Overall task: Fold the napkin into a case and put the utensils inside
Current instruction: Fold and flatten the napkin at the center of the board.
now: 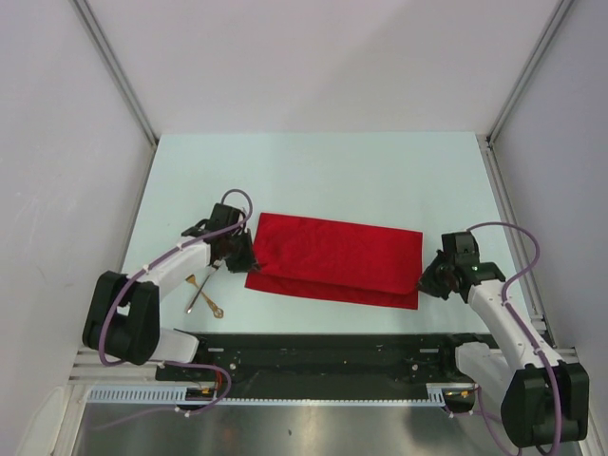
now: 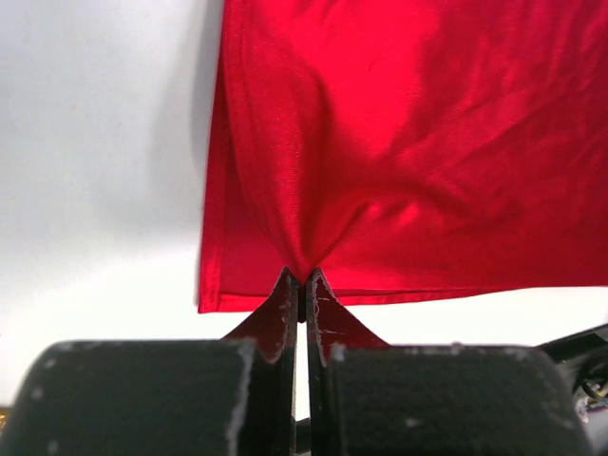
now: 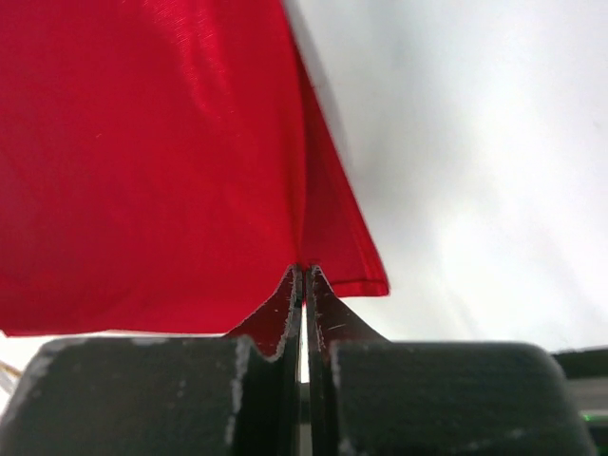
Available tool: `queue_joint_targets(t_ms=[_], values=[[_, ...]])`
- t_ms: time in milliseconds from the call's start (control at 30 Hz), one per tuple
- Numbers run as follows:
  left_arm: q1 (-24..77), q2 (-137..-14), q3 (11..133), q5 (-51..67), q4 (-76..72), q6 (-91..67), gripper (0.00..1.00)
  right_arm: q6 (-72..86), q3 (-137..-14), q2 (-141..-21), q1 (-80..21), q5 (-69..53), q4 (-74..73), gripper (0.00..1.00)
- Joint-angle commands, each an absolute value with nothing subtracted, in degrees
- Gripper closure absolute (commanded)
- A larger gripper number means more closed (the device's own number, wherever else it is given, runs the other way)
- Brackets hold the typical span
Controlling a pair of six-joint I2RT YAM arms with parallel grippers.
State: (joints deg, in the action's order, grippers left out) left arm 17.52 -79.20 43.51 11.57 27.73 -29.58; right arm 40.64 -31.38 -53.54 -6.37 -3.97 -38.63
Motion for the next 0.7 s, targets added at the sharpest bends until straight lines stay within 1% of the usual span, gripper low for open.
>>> queue_joint_targets(t_ms=[0, 200, 667], values=[[17.93, -76.55, 42.1, 9.67, 28.56, -30.76, 1.0, 44.91, -32.87, -52.56, -8.95, 3.07, -42.71, 1.0], [18.81, -75.76, 40.34, 9.93, 27.95, -31.82, 1.0, 48.16, -31.99, -55.37, -11.78, 5.8, -44.21, 1.0], [19.51, -76.73, 38.41, 8.18, 26.72, -32.43, 1.0, 48.96, -28.48, -57.83, -11.87, 6.68, -39.29, 1.0]])
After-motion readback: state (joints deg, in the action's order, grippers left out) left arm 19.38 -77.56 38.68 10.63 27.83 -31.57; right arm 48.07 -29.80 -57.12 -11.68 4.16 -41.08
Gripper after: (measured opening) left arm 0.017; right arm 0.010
